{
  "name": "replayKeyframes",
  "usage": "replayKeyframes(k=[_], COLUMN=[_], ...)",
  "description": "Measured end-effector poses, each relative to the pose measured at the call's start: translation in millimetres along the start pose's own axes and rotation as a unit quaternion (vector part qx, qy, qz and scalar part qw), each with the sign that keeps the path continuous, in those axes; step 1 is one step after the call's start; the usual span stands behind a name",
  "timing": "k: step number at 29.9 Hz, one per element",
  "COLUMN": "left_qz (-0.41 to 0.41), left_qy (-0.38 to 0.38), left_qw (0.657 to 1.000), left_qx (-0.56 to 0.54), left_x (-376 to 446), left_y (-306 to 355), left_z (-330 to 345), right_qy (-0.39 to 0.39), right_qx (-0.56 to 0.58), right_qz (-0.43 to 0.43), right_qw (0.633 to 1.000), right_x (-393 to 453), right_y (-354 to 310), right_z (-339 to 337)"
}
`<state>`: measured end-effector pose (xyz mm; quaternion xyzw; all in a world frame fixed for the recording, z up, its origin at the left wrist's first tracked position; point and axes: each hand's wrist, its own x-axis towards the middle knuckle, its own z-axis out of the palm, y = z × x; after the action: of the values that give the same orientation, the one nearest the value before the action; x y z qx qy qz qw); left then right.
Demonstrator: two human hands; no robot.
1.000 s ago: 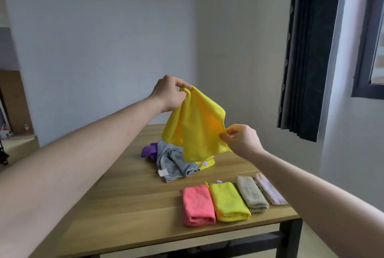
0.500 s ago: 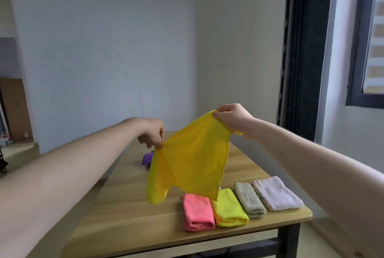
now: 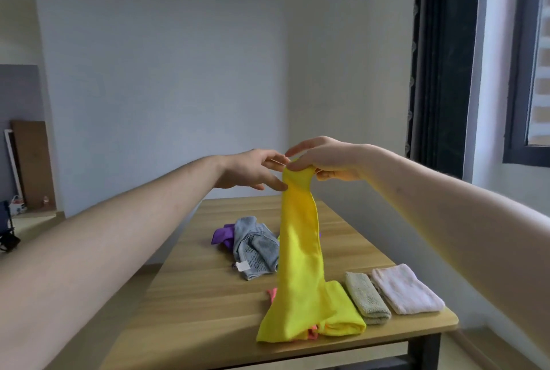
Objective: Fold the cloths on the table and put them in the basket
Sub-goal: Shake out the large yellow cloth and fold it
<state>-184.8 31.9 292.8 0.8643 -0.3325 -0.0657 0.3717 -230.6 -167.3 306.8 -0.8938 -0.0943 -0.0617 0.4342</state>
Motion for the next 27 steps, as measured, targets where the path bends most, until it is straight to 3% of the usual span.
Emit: replayKeyframes(k=[7, 12, 16, 20, 27], left_qz=[0.032, 0.037, 0.042, 0.051, 0.067], left_qy=[-0.022, 0.062, 0.15, 0.186, 0.15], left_qw=[0.999, 0.997, 0.988, 0.981, 0.986], left_qx=[-0.009, 0.01, -0.001, -0.028, -0.018], left_x=[-5.8, -8.6, -12.3, -19.4, -29.1], left_y=[7.3, 11.7, 14.0, 16.6, 15.0], left_z=[2.3, -5.9, -18.6, -32.1, -42.7], right_qy=[0.029, 0.069, -0.012, -0.084, -0.033], right_qx=[0.038, 0.046, 0.062, -0.015, -0.031], right_qz=[-0.012, -0.01, 0.029, 0.013, 0.002], right_qw=[0.999, 0.997, 0.998, 0.996, 0.999], right_x=[-3.0, -11.0, -12.0, -8.3, 6.6], right_y=[-5.0, -1.2, 10.6, 22.4, 12.9], right_z=[-7.9, -9.2, 3.5, 19.6, 47.1])
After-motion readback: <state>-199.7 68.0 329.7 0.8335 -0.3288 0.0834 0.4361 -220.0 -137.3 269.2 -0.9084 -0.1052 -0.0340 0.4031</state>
